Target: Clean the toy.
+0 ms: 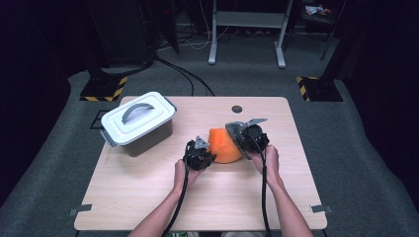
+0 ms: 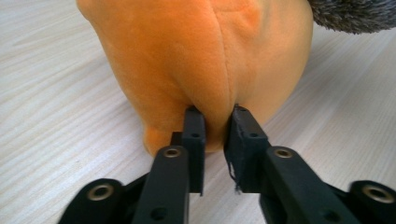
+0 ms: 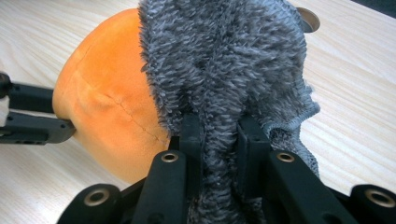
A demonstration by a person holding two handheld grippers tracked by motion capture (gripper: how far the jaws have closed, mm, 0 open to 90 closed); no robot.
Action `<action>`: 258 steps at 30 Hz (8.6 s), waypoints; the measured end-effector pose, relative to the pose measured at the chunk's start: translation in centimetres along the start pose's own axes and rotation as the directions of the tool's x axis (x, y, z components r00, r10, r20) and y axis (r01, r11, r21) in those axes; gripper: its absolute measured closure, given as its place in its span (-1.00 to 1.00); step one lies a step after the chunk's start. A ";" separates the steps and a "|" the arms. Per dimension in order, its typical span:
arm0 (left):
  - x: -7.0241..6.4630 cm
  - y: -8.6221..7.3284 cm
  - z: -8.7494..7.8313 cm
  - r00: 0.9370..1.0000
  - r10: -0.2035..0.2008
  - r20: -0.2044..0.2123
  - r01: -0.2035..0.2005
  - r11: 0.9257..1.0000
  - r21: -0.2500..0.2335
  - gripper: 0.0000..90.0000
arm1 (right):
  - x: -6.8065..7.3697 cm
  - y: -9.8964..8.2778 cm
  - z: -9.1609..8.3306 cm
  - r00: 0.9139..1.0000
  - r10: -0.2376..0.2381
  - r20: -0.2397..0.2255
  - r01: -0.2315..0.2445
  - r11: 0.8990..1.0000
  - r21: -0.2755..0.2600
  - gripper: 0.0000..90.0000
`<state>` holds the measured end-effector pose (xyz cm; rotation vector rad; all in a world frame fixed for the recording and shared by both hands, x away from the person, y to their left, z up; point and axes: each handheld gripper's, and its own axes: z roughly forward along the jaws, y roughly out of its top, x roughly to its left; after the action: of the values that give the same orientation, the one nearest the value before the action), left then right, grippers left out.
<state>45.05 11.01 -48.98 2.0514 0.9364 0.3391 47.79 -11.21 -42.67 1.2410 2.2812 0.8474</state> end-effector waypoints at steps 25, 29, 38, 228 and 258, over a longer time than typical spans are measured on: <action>-0.3 -0.4 1.2 0.995 0.042 -0.086 -0.041 0.999 0.010 0.74 | -0.8 0.3 -0.2 0.999 0.045 -0.027 -0.047 0.998 -0.048 0.68; -0.2 -0.3 0.7 0.998 0.023 -0.062 -0.023 1.000 0.001 0.75 | -0.8 0.4 -1.0 0.998 0.047 -0.047 -0.050 0.997 -0.066 0.68; -0.8 0.3 -0.1 0.999 0.028 -0.033 -0.029 0.999 -0.022 0.77 | 0.9 1.7 -2.6 0.997 0.008 -0.082 -0.015 0.996 -0.084 0.68; -0.9 -0.2 -0.1 0.988 0.130 -0.082 -0.129 0.992 0.009 0.79 | 0.1 1.6 -1.9 0.993 0.049 -0.104 -0.056 0.996 -0.065 0.68; -1.1 -0.4 -0.2 0.986 0.159 -0.060 -0.158 0.987 0.014 0.80 | 2.5 2.3 0.5 0.999 -0.026 -0.020 0.025 0.999 -0.035 0.69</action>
<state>43.98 10.52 -49.05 2.1396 0.8137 0.4855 48.14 -8.04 -41.63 1.1910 2.2833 0.8912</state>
